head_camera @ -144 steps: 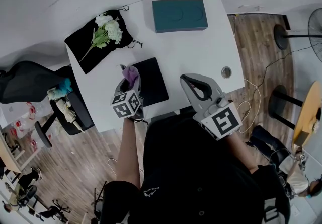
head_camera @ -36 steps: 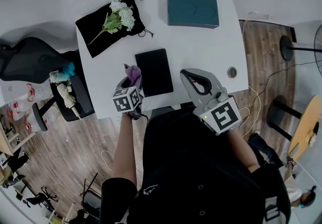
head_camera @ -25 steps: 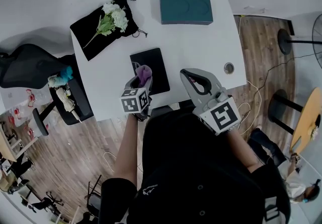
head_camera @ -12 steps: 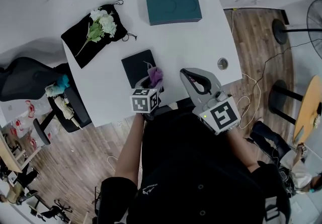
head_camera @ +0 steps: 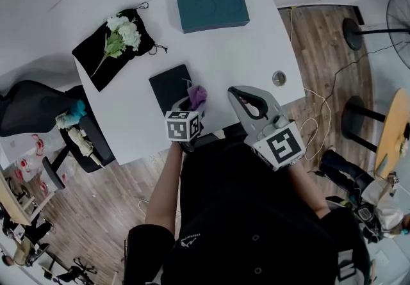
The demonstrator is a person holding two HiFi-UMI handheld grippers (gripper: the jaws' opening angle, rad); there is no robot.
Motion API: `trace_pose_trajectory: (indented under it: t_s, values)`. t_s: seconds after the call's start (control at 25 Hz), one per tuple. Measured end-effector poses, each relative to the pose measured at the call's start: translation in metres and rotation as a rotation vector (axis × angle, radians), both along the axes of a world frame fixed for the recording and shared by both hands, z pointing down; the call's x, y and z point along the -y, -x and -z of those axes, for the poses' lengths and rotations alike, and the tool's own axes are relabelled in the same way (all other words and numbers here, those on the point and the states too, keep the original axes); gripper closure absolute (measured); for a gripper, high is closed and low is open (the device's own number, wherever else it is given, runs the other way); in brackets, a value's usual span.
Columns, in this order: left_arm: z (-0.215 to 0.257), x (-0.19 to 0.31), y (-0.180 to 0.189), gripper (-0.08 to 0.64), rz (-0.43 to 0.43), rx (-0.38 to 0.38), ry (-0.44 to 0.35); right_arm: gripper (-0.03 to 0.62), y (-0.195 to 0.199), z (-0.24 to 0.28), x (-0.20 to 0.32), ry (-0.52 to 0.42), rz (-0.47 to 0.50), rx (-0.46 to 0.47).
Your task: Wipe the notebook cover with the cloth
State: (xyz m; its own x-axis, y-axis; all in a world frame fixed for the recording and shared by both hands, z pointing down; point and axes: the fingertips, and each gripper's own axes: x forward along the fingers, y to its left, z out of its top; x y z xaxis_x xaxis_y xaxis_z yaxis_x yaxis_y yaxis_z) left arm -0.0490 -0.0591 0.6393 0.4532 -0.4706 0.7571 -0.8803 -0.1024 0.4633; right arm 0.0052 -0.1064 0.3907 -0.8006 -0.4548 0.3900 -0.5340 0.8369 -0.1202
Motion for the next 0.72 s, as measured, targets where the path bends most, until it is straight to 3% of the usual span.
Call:
trace_pose_trajectory:
  t_s: [0.72]
  values:
    - [-0.0017,-0.0013,0.0099,0.373,0.035,-0.015,0.009,0.588,0.0056,0.0005,-0.0042,-0.009,0.012,0.01]
